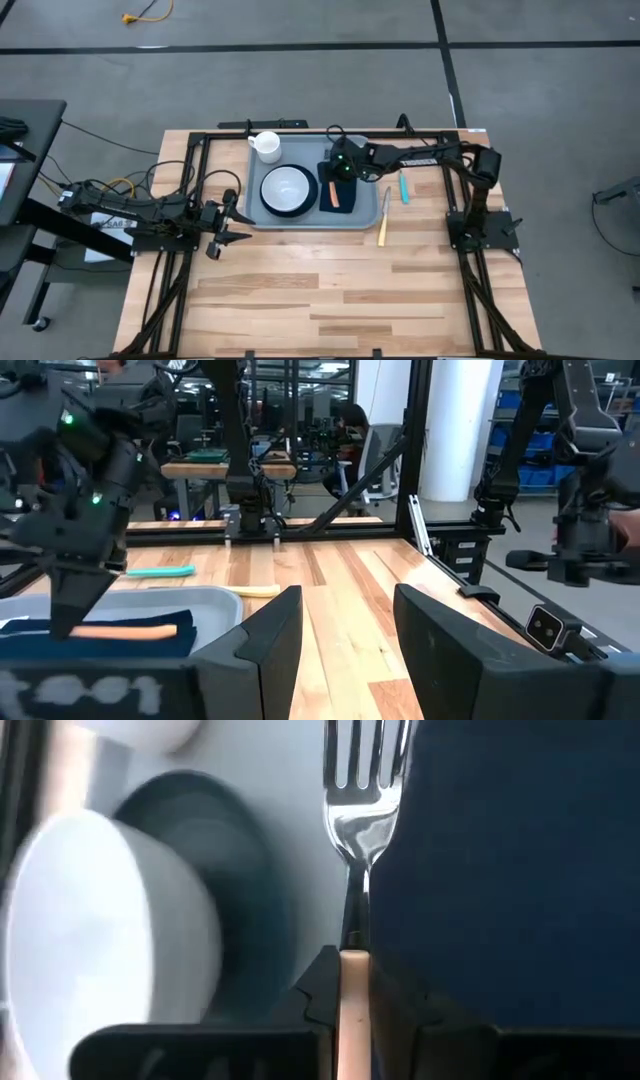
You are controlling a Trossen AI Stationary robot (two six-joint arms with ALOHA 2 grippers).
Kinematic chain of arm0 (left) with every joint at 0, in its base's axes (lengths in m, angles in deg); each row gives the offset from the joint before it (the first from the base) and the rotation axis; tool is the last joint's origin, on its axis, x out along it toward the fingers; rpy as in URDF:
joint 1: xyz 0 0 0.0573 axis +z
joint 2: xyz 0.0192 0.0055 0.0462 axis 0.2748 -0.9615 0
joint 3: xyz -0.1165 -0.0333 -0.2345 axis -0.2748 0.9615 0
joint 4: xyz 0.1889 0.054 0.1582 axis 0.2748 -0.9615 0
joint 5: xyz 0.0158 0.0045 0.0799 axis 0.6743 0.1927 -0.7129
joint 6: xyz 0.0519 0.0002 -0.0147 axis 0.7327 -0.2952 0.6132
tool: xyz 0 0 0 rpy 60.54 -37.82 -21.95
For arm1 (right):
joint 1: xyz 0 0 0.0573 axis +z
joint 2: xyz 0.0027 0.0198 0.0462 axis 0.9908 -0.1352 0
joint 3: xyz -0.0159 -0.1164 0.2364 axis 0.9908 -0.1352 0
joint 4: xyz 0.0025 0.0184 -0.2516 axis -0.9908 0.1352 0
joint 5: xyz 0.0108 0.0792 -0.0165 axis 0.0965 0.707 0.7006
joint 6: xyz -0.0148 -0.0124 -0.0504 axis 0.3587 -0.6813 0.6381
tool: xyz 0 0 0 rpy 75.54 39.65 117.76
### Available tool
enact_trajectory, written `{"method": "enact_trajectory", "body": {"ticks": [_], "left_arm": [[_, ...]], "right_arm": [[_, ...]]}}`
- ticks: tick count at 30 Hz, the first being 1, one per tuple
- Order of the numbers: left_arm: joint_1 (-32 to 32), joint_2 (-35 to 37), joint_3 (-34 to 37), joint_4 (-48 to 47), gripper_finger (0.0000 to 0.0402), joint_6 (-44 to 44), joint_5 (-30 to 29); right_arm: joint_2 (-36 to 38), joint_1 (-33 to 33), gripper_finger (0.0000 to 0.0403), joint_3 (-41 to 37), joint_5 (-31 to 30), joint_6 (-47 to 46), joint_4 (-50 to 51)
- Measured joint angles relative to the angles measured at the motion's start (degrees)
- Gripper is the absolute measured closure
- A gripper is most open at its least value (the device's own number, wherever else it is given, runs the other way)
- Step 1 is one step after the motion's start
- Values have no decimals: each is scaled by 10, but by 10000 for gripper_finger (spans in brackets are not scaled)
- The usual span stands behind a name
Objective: Set up tray
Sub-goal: Put the orange fork on the dark blue napkin
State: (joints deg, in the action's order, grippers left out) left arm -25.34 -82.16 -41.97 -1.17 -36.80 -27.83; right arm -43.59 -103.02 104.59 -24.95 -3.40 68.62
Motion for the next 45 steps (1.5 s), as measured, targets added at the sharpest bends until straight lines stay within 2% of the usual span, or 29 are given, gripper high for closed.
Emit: {"method": "enact_trajectory", "body": {"ticks": [23, 45], "left_arm": [[0, 0, 0, 0, 254, 0, 1], [0, 0, 0, 0, 254, -2, 0]], "right_arm": [[-11, -1, 378, 0, -62, -40, 70], [-39, -4, 368, 0, -45, -54, 59]]}}
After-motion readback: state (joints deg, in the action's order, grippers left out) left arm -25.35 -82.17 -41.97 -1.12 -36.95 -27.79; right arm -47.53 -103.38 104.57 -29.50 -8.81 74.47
